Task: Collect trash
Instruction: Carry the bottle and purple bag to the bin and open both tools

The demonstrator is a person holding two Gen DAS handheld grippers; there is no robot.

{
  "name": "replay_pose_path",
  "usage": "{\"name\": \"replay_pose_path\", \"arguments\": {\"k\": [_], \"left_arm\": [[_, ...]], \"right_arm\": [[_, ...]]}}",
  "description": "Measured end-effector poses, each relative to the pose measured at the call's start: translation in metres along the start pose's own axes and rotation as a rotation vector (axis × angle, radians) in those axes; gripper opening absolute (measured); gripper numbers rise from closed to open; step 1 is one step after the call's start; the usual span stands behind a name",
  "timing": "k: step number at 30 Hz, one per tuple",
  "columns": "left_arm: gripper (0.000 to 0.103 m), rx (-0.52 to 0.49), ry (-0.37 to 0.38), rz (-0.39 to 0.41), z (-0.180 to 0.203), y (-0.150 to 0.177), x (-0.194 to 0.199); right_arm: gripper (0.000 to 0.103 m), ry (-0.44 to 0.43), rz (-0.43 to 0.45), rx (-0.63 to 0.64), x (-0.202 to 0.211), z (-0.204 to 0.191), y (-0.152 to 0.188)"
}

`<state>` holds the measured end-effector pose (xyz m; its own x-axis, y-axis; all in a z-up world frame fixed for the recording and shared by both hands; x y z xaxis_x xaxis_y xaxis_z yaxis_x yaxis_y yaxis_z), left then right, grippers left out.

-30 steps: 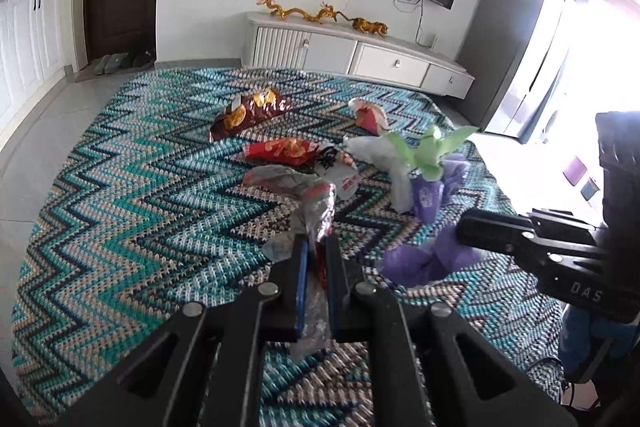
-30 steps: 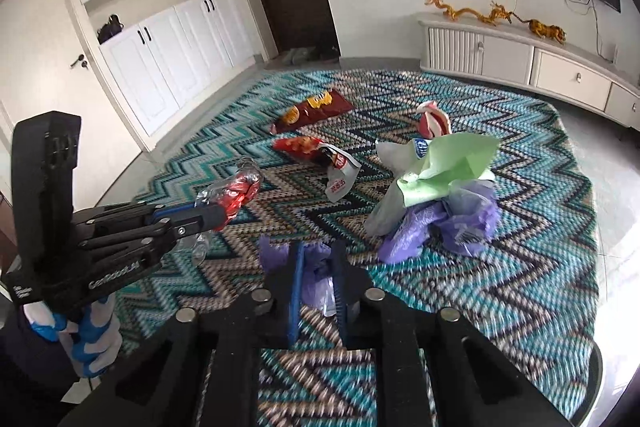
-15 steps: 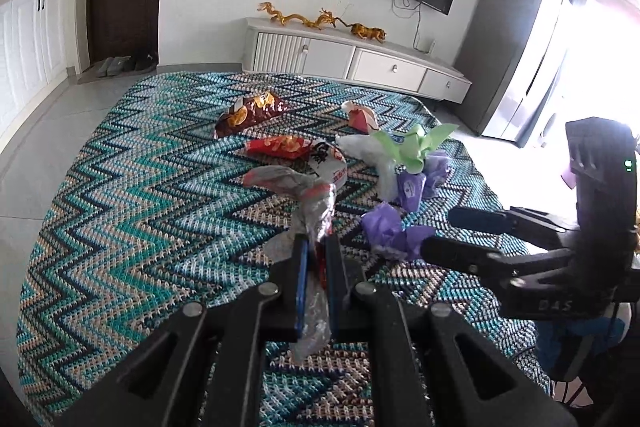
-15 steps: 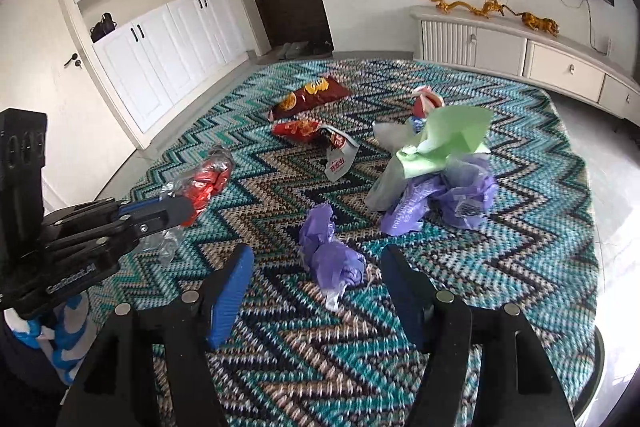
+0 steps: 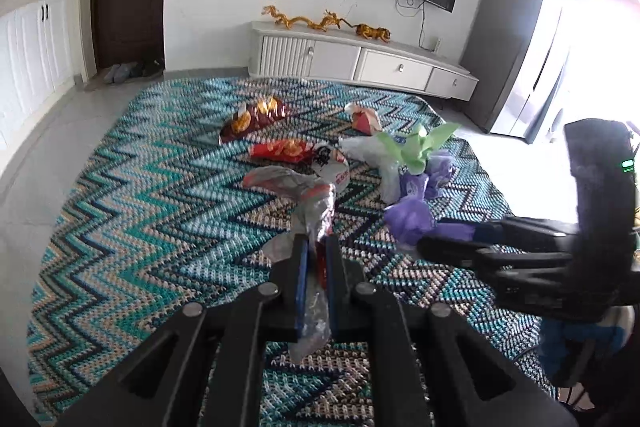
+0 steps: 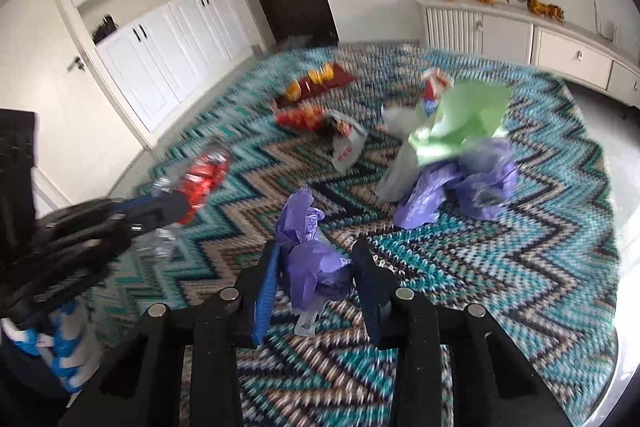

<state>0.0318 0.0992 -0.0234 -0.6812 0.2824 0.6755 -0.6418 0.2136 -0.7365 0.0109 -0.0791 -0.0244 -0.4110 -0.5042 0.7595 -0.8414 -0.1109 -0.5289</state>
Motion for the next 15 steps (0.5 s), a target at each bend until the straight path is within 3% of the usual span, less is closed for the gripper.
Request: {"name": "replay_pose_path", "arguments": {"k": [7, 15], "left_arm": [[0.008, -0.09, -0.058, 0.066, 0.036, -0.014, 0.032], [0.008, -0.218, -0.017, 0.13, 0.093, -0.028, 0.054]], "right_arm": [[0.034, -0.03, 0.143, -0.059, 0.081, 0.005, 0.011], [0.034, 0.032, 0.242, -0.148, 0.148, 0.032, 0.032]]}}
Point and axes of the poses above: each gripper's, at about its wrist camera, not at the fingertips, and x roughly against the way its jaws point, z to its right, y to its underside, the point moved 1 cm from there along -x, roughly the way its jaws point, and after that the axes turned 10 degrees about -x, right-handed, at the moved point
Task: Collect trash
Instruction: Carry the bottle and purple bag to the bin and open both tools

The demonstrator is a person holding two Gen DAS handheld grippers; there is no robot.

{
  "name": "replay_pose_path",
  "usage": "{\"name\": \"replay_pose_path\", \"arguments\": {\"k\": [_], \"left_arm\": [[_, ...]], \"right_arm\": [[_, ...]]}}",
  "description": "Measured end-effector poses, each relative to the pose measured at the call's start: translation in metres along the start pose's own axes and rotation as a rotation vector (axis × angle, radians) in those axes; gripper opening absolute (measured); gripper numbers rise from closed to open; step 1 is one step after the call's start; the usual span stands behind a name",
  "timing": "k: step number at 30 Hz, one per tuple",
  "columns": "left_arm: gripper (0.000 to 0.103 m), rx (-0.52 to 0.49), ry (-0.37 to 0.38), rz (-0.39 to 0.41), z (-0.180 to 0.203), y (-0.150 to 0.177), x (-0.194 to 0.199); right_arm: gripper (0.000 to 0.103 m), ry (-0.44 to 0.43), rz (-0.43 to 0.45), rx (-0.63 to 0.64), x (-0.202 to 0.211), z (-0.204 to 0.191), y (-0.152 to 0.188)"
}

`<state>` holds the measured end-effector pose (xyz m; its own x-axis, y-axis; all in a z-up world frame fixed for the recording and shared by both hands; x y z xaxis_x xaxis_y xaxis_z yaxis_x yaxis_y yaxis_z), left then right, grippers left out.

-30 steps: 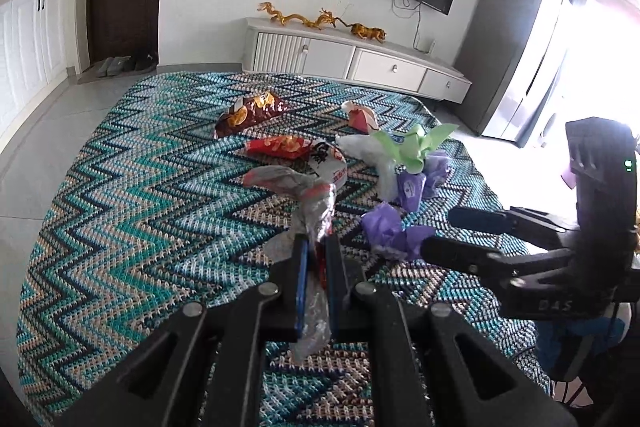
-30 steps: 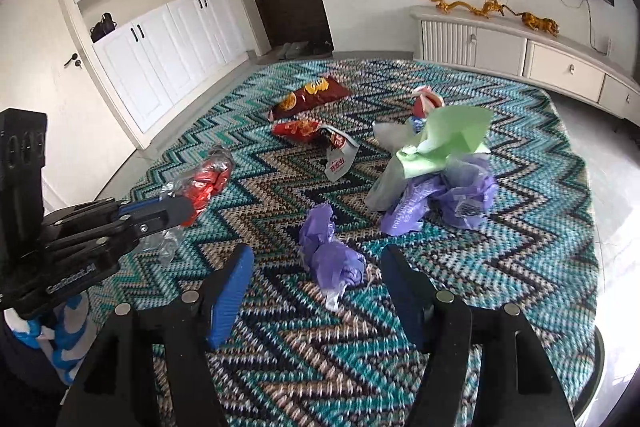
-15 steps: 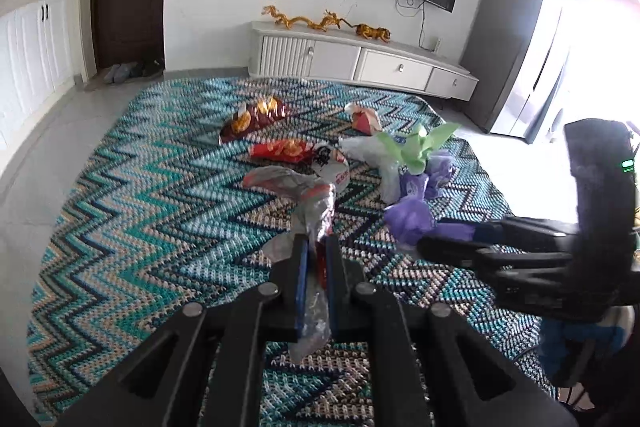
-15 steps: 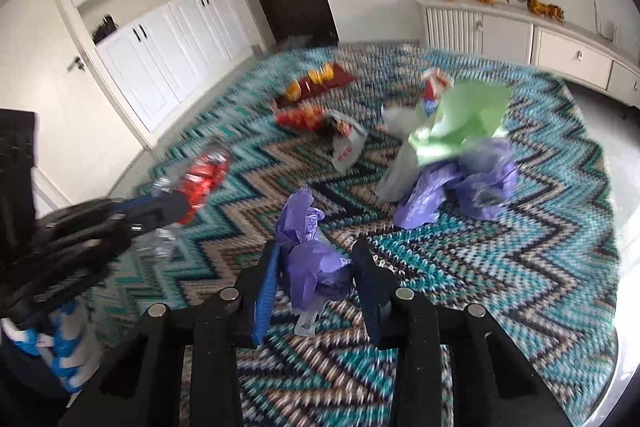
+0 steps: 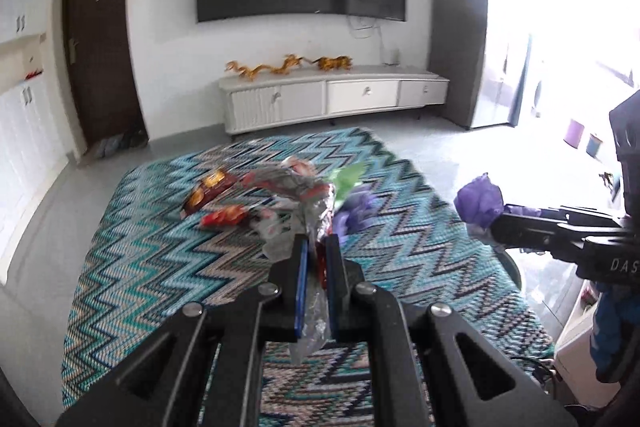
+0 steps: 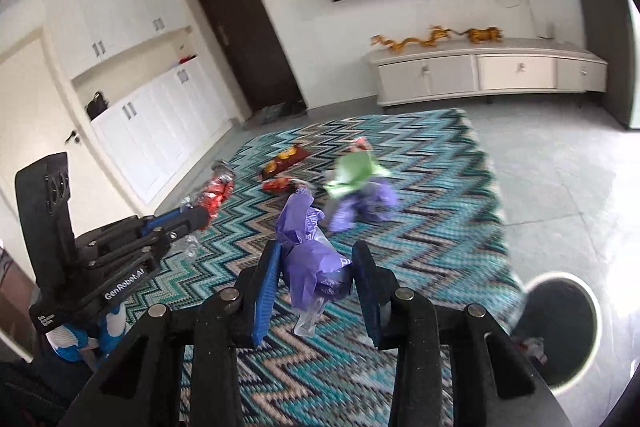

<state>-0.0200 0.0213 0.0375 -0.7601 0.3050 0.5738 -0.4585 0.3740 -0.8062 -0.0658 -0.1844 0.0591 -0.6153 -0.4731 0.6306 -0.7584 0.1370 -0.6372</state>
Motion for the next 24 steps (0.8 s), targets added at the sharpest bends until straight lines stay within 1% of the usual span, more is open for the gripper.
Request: {"name": "replay_pose_path", "arguments": {"k": [4, 8, 12, 18, 24], "left_arm": [[0.008, -0.049, 0.041, 0.022, 0.027, -0.012, 0.004], [0.008, -0.094, 0.089, 0.023, 0.056, -0.025, 0.001], [0.008, -0.138, 0.173, 0.007, 0.092, -0.041, -0.01], [0.009, -0.216, 0.279, -0.062, 0.16, -0.069, -0.052], [0.009, -0.254, 0.43, -0.161, 0.227, -0.089, -0.112]], "right_arm": [[0.034, 0.048, 0.046, -0.043, 0.031, 0.023, 0.006], [0.034, 0.096, 0.097, -0.095, 0.059, 0.05, 0.011], [0.034, 0.158, 0.137, -0.172, 0.079, 0.089, 0.016], [0.035, 0.241, 0.167, -0.282, 0.098, 0.147, 0.024], [0.035, 0.329, 0.162, -0.347, 0.103, 0.204, 0.024]]}}
Point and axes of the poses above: each gripper's, at about its wrist camera, not at the fingertips, and x roughly against the way its jaws point, z to its right, y to its underside, the point moved 1 cm from there along -x, roughly the way its jaws point, and after that the axes turned 10 degrees about -x, right-handed, at the moved point
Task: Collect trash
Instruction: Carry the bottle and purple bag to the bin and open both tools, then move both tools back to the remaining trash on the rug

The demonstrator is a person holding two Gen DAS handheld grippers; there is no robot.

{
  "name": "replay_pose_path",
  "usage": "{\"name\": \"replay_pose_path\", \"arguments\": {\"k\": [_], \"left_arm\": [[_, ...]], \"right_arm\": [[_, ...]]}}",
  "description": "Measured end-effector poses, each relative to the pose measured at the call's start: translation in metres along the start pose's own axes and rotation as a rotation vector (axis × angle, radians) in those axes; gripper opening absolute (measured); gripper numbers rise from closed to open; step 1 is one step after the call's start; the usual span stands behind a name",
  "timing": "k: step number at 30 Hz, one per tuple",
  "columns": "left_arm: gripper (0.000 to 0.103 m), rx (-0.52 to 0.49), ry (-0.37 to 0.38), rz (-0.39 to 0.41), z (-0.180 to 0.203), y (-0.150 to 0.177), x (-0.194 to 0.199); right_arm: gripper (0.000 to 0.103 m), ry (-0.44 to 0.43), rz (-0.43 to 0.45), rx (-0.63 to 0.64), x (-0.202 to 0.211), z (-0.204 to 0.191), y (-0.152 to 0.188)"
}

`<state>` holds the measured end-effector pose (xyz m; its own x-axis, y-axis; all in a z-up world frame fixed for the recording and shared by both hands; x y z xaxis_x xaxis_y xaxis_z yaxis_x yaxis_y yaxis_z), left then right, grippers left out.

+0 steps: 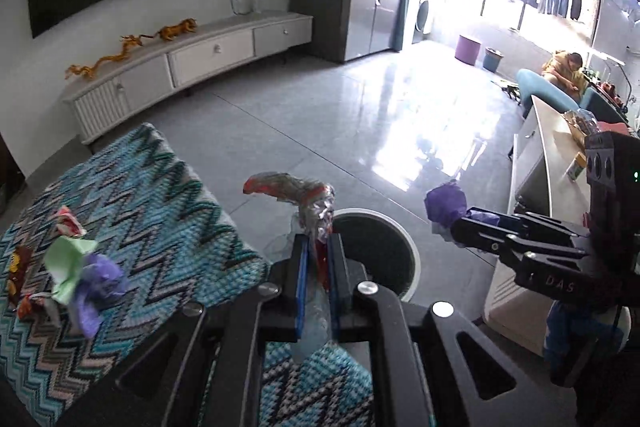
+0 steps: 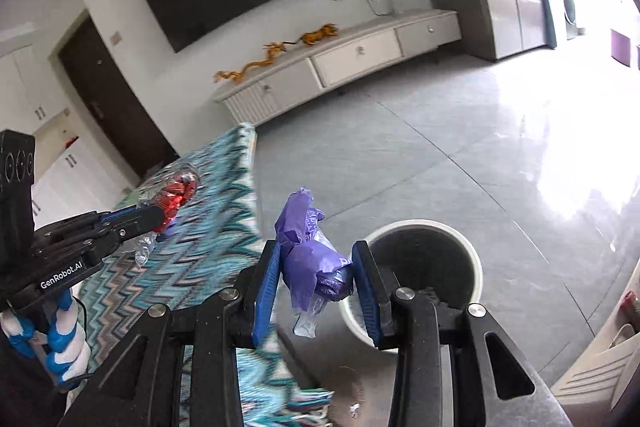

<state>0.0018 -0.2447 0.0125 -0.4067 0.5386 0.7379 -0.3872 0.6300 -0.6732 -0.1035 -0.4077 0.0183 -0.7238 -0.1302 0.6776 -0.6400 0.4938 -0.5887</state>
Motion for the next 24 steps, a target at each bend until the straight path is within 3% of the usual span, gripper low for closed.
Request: {"name": "replay_pose_path", "arguments": {"k": [7, 9, 13, 18, 24], "left_arm": [[0.01, -0.018, 0.15, -0.103, 0.012, -0.032, -0.078], [0.015, -0.002, 0.192, -0.133, 0.012, -0.037, -0.097], [0.042, 0.037, 0.246, -0.161, 0.01, -0.04, -0.122], [0.046, 0.069, 0.252, -0.169, 0.006, -0.04, -0.135], [0.046, 0.089, 0.227, -0.125, 0.003, -0.04, -0.116]], "right_arm": [[0.037, 0.058, -0.044, -0.059, -0.037, 0.049, -0.02], [0.037, 0.061, -0.064, -0.077, -0.047, 0.06, -0.023], [0.047, 0.066, -0.088, -0.122, -0.067, 0.08, -0.029], [0.05, 0.082, -0.092, -0.146, -0.072, 0.089, -0.031], [0.05, 0.078, -0.075, -0.152, -0.059, 0.084, -0.033]]}}
Point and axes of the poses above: each gripper's, at about its wrist camera, not at the fingertips, and x roughly against the way its jaws point, z to its right, y to its underside, the point moved 1 cm from there along -x, roughly the way its jaws point, and after that the axes turned 10 degrees about -x, right-handed, at the moved point
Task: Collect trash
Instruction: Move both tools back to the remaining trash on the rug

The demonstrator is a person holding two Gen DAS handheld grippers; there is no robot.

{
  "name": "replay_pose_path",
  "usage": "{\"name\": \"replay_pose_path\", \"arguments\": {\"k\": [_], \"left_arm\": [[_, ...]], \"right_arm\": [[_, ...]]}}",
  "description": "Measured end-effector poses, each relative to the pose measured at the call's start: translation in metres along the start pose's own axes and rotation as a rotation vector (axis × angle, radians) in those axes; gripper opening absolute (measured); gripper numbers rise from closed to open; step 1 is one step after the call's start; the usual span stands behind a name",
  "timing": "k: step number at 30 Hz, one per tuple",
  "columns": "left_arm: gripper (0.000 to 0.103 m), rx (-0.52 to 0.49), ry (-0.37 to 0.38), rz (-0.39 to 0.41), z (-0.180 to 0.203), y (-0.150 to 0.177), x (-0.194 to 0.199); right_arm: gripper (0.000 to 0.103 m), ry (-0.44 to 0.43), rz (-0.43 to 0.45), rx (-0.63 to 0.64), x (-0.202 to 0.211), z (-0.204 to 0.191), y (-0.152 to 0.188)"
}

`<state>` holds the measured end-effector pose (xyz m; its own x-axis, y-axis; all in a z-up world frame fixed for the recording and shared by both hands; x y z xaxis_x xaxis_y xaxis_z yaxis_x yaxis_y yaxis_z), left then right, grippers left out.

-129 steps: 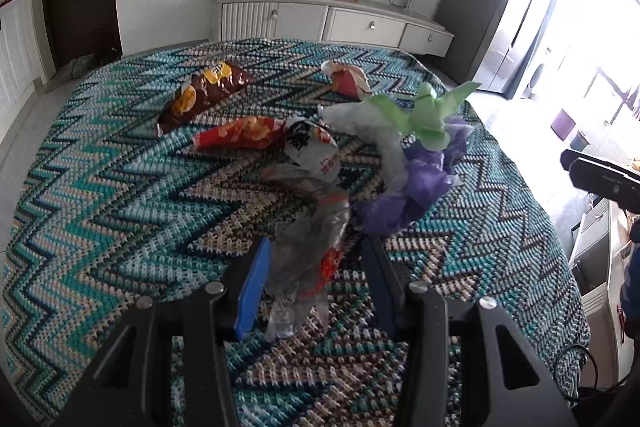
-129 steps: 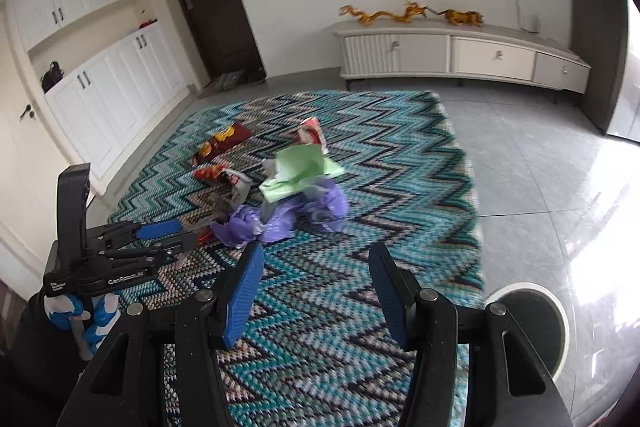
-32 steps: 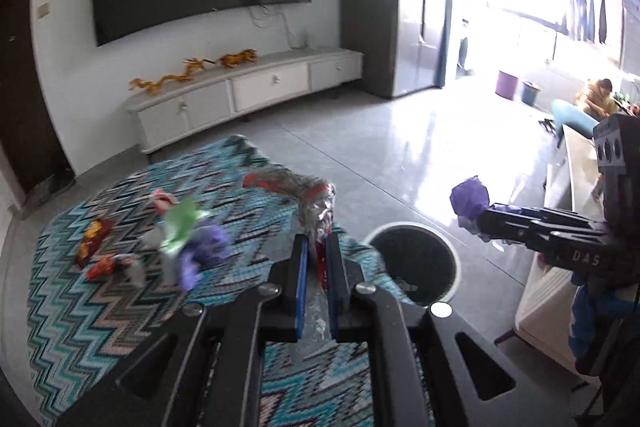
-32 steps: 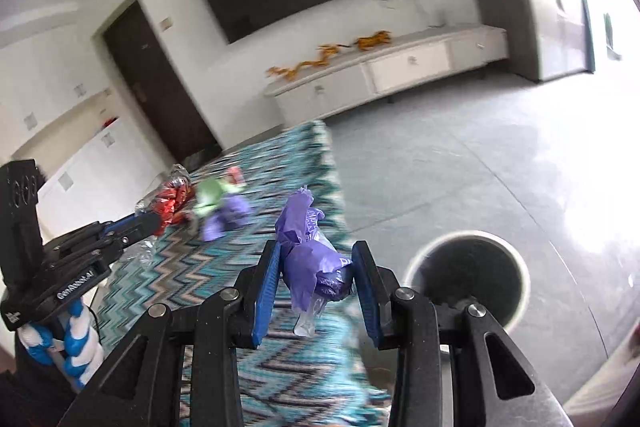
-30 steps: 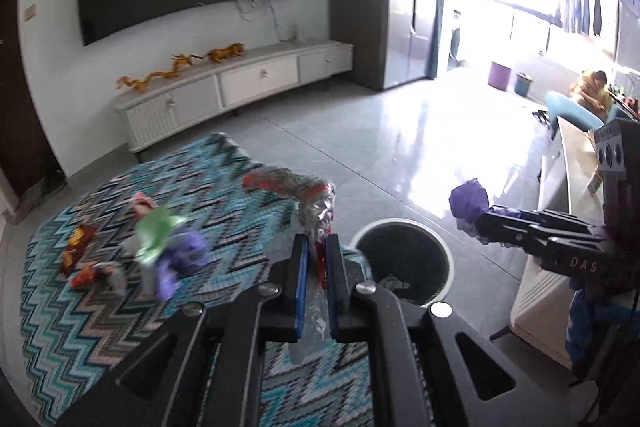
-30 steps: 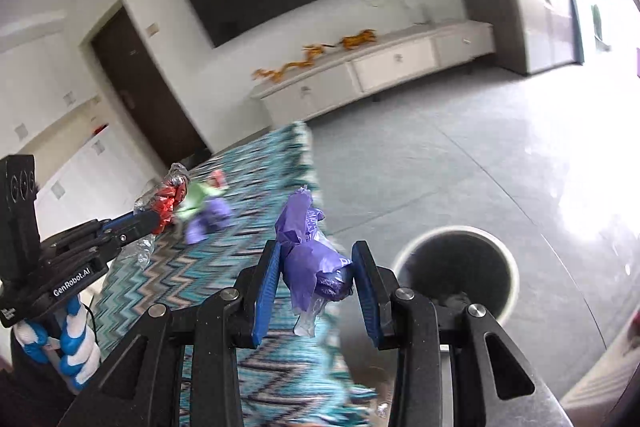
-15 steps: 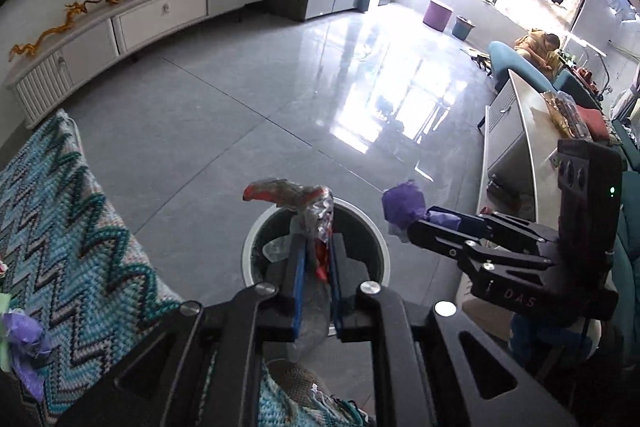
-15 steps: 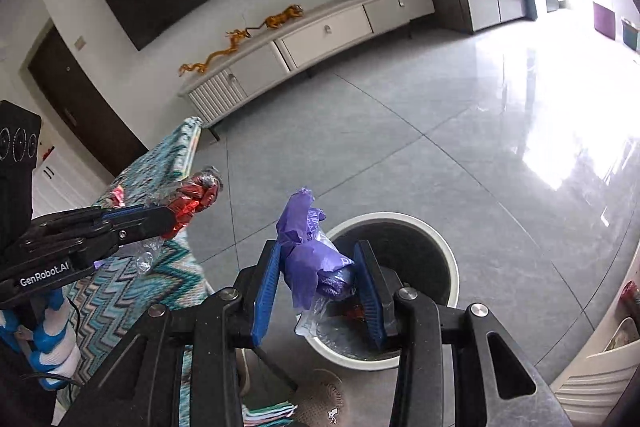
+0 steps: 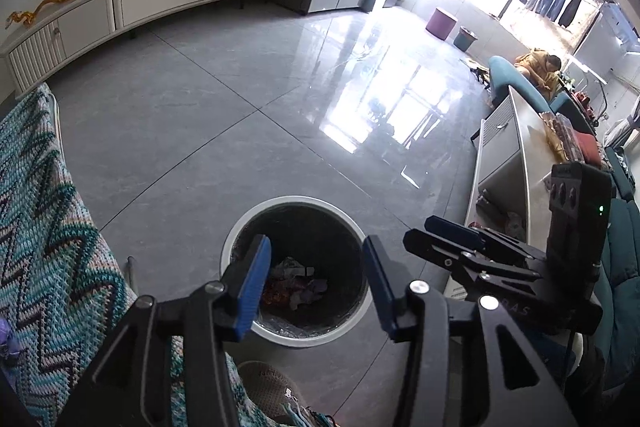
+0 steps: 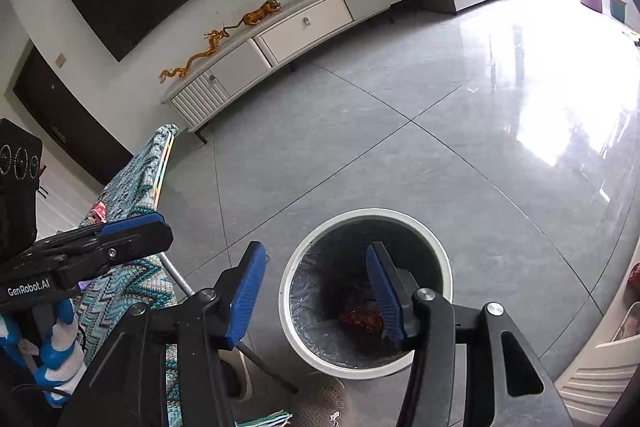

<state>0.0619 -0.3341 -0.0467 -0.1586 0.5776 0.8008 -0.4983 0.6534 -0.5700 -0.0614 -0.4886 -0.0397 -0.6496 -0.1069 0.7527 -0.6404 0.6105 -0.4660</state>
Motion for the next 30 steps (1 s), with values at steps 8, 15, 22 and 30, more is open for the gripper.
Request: {"name": "replay_pose_path", "arguments": {"k": [8, 15, 22, 30], "left_arm": [[0.046, -0.029, -0.015, 0.104, 0.02, 0.014, 0.064], [0.046, -0.017, -0.058, 0.224, 0.017, 0.031, 0.144], [0.048, 0.051, -0.179, 0.351, -0.01, 0.064, 0.227], [0.058, 0.142, -0.355, 0.459, -0.047, 0.115, 0.314]], "right_arm": [[0.052, -0.045, 0.107, 0.026, 0.058, -0.032, 0.0], [0.055, -0.096, 0.18, 0.101, 0.105, -0.083, 0.006], [0.058, -0.159, 0.217, 0.225, 0.14, -0.151, 0.023], [0.06, -0.237, 0.24, 0.356, 0.167, -0.218, 0.047]]}}
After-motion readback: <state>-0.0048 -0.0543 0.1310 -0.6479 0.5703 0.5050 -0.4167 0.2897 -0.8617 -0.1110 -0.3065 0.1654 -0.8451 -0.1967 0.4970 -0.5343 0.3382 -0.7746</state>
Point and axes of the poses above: each gripper's, at about its wrist camera, not at the fingertips, and x roughly against the way its jaws point, z to its right, y to its underside, the point moved 1 cm from there along -x, roughly the way its jaws point, and after that the axes turned 10 degrees about -x, right-handed, at the moved point
